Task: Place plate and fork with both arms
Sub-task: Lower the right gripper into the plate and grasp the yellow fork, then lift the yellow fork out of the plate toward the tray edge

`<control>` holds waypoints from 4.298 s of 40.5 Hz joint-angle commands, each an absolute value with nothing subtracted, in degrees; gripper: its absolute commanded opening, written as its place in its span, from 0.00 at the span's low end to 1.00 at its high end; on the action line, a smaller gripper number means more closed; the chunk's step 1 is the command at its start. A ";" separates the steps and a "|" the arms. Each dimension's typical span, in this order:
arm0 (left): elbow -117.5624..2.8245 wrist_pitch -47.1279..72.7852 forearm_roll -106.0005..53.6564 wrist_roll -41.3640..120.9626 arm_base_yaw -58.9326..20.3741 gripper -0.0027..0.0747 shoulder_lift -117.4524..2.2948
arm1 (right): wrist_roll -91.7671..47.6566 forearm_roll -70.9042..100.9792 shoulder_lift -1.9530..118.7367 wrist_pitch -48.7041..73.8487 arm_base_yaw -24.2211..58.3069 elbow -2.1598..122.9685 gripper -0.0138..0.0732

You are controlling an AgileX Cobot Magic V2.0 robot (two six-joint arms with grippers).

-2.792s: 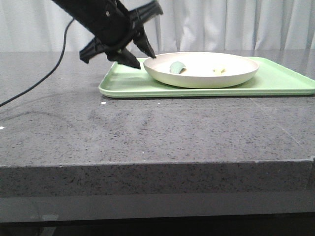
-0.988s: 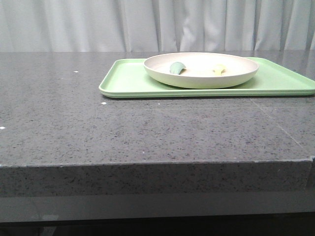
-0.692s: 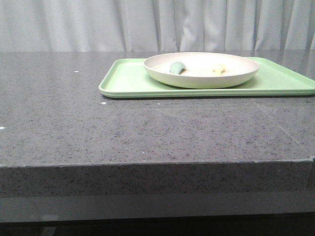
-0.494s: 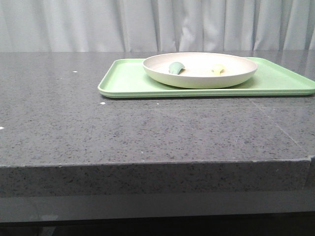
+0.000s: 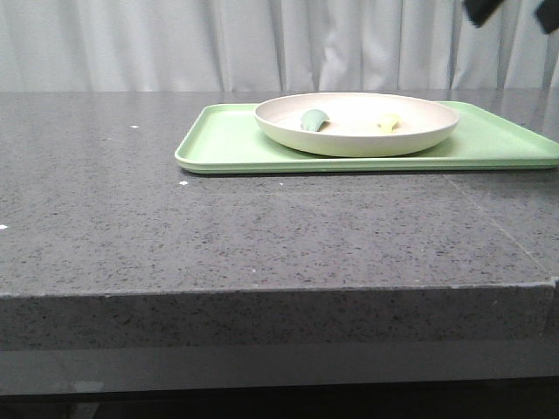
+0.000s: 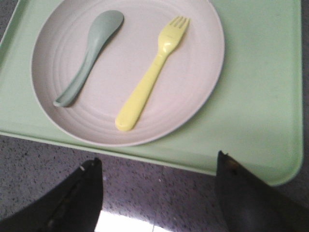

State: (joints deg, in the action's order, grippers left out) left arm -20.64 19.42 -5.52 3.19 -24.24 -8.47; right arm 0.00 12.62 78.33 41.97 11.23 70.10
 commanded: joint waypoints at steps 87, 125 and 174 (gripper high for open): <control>-22.15 15.12 -5.68 3.24 -24.33 0.01 -9.03 | 6.63 10.85 107.37 52.59 15.75 94.07 0.35; -22.15 15.12 -5.68 3.24 -24.33 0.01 -9.03 | 6.63 10.85 106.00 59.09 14.13 103.48 0.08; -22.15 15.12 -5.68 3.24 -24.33 0.01 -9.03 | 6.58 1.23 109.79 63.71 4.23 103.52 0.08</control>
